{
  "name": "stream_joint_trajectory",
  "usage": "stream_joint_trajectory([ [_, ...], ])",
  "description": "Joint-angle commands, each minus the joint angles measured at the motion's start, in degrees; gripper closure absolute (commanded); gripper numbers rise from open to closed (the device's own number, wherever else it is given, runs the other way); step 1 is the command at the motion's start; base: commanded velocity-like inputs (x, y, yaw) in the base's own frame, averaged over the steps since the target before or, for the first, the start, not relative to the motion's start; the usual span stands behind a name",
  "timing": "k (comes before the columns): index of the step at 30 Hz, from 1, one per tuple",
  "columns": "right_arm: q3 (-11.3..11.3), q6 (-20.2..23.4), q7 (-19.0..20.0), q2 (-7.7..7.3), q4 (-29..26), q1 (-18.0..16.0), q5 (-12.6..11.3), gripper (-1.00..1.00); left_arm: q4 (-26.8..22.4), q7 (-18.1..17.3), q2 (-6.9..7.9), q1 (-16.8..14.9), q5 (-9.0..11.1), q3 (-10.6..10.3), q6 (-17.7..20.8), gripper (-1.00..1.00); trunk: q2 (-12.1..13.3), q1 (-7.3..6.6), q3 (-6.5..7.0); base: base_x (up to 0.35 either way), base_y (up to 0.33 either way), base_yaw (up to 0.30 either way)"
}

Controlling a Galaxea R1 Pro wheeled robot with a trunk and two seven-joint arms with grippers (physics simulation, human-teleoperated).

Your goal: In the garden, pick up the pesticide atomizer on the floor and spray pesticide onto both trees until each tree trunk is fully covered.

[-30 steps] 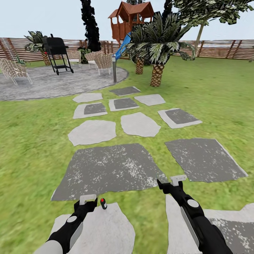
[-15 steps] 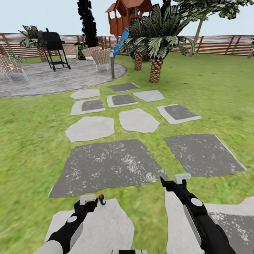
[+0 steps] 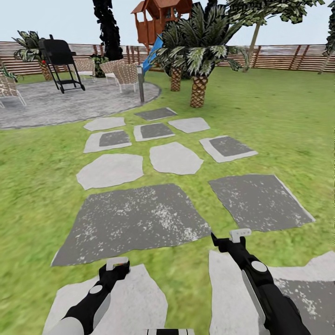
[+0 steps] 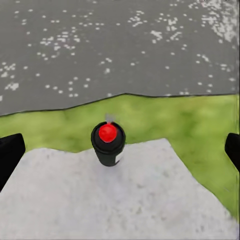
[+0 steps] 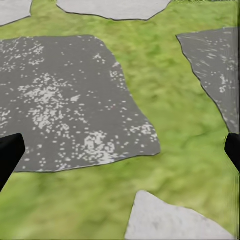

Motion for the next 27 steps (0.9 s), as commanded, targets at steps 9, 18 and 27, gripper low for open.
stream_joint_trajectory([
  [9,0.13,-0.07,0.06,0.08,-2.18,0.01,0.0,-1.0,-0.03,-0.01,-0.06,0.0,0.07,0.02,-0.04,-1.0,0.0,0.0,0.0,0.01,-0.127,-0.001],
  [18,0.05,-0.08,0.04,0.09,-5.7,0.01,0.0,-1.0,-0.09,-0.01,-0.04,-0.06,0.0,-0.12,-0.02,-1.0,0.0,0.0,0.0,0.0,-0.004,0.0],
  [27,0.18,0.02,0.0,0.28,-9.35,0.0,0.03,-1.0,-0.19,0.0,0.55,-0.36,-0.01,0.0,-0.07,-1.0,-3.61,1.98,-1.62,0.0,0.0,0.0],
])
